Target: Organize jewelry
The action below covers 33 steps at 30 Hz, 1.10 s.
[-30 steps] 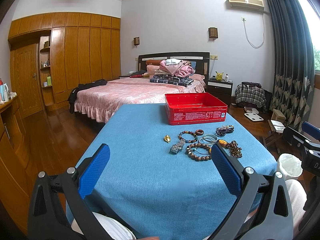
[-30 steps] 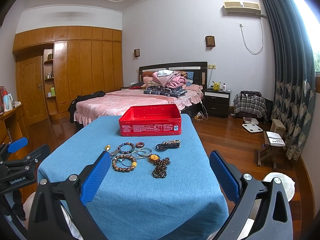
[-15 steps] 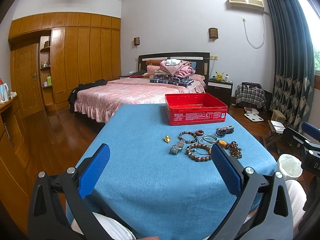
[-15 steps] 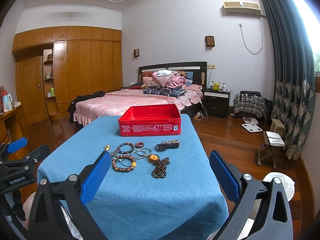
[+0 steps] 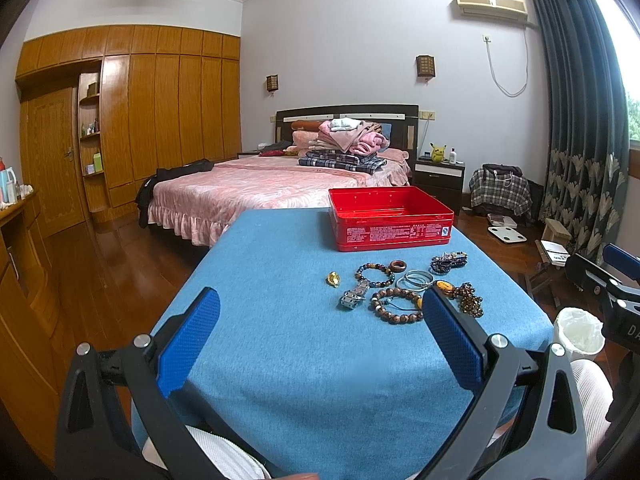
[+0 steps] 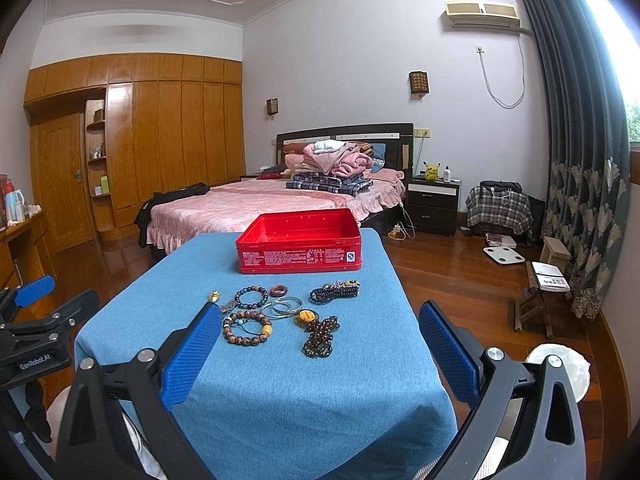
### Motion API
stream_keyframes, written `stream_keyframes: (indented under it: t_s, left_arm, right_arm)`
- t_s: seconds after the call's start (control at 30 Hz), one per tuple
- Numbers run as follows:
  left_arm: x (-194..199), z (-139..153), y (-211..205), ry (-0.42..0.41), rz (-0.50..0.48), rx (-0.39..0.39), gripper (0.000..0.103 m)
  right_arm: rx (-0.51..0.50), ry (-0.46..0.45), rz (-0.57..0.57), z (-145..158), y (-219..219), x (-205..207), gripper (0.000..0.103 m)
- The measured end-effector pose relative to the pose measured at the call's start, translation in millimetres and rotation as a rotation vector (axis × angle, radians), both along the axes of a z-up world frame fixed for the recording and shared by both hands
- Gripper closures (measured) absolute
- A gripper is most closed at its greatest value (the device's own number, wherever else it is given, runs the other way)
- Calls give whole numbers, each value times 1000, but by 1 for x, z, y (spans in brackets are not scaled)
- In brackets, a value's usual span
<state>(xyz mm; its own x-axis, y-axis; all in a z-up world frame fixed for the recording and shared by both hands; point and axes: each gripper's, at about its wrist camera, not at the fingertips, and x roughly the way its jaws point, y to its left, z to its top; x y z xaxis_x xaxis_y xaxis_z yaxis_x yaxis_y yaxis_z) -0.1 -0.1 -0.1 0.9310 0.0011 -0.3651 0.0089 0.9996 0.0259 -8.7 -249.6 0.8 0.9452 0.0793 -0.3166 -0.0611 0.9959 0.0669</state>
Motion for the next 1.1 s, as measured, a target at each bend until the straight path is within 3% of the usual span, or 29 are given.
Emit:
stream_keyframes:
  t_s: [0.63,0.83,1.1]
  left_arm:
    - [4,0,-1,12,3,-3,5]
    - [18,-20,-1,50,-15,-36,5]
    - [55,-44,-9,96,1,-19,5]
  right_arm:
    - [14,3,6,-9,-1,3,6]
    - [9,11,0,-24,-2,15,6]
    - [20,61,23,-45,-6,54,6]
